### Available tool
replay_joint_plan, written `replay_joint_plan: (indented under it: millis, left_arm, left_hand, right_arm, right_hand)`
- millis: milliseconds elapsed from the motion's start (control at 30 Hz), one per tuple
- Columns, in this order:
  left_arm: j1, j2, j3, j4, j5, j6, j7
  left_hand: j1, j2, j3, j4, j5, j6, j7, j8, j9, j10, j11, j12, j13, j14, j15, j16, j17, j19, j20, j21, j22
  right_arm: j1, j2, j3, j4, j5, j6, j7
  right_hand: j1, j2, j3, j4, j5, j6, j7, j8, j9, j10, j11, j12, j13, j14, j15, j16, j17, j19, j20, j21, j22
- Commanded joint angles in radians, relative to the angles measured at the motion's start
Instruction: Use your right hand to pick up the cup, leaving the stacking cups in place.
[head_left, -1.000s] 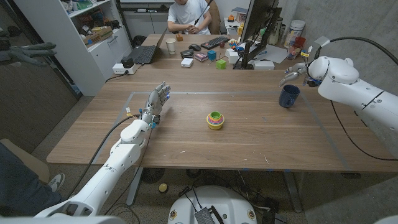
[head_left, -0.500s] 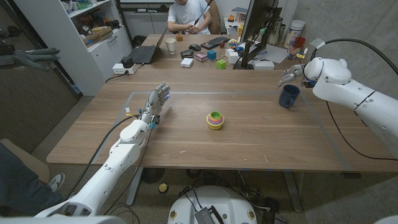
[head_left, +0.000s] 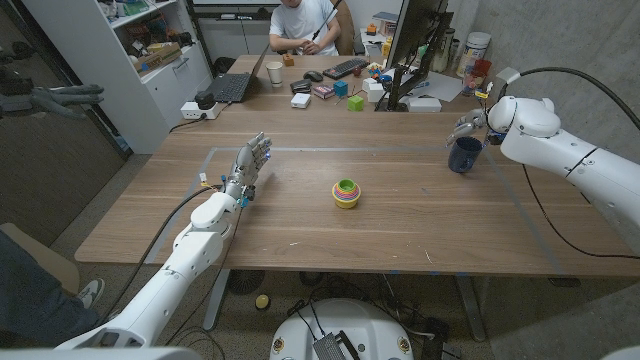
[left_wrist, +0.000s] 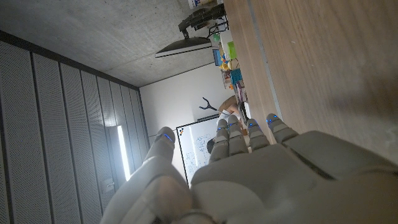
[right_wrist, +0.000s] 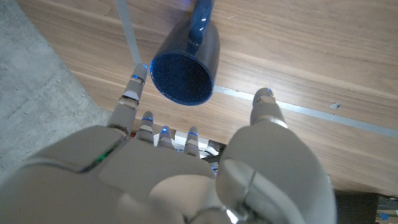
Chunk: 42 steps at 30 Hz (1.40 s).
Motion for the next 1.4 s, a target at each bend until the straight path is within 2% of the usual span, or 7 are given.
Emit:
replay_joint_plan:
  millis: [33,367,1400]
  left_arm:
    - [0.011,0.011,0.001,-0.022,0.007,0.023,0.023]
    - [0.013,0.014,0.003,-0.027,0.008,0.032,0.032]
    - [-0.014,-0.001,0.017,0.010,0.016,0.032,0.026]
  left_hand:
    - [0.002,0.006,0.007,0.000,0.007,-0.007,0.000,-0.004,0.005,0.003,-0.002,0.000,0.004,0.004,0.006,0.009,0.003,0.001,0.012,0.007,0.002]
    - [0.004,0.007,0.008,-0.001,0.007,-0.012,-0.002,-0.005,0.005,0.002,-0.003,0.000,0.004,0.004,0.012,0.008,0.003,0.002,0.016,0.007,0.002]
    - [0.005,0.007,0.007,0.000,0.006,-0.013,-0.004,-0.003,0.005,0.001,-0.007,-0.001,0.005,0.001,0.052,0.007,0.003,-0.002,0.022,0.006,0.002]
  right_arm:
    - [0.014,0.021,-0.016,0.066,0.004,0.023,-0.005]
    - [0.036,0.043,-0.032,0.128,0.011,0.057,0.001]
    - [0.057,0.068,-0.062,0.216,0.018,0.064,-0.007]
  right_hand:
    - [0.003,-0.001,-0.004,0.004,0.004,0.005,0.003,0.005,0.002,0.002,0.001,0.004,0.001,0.003,0.005,0.001,0.003,0.011,0.003,-0.002,0.001]
    - [0.001,0.000,-0.006,0.006,0.004,0.010,0.001,0.007,0.002,0.006,0.001,0.005,0.001,0.007,0.002,0.001,0.003,0.016,0.003,-0.004,0.000]
    - [0.008,0.008,-0.010,0.006,0.005,0.022,-0.004,0.009,0.002,0.031,-0.003,0.009,0.001,0.030,-0.010,0.007,0.004,0.031,0.003,-0.014,0.000]
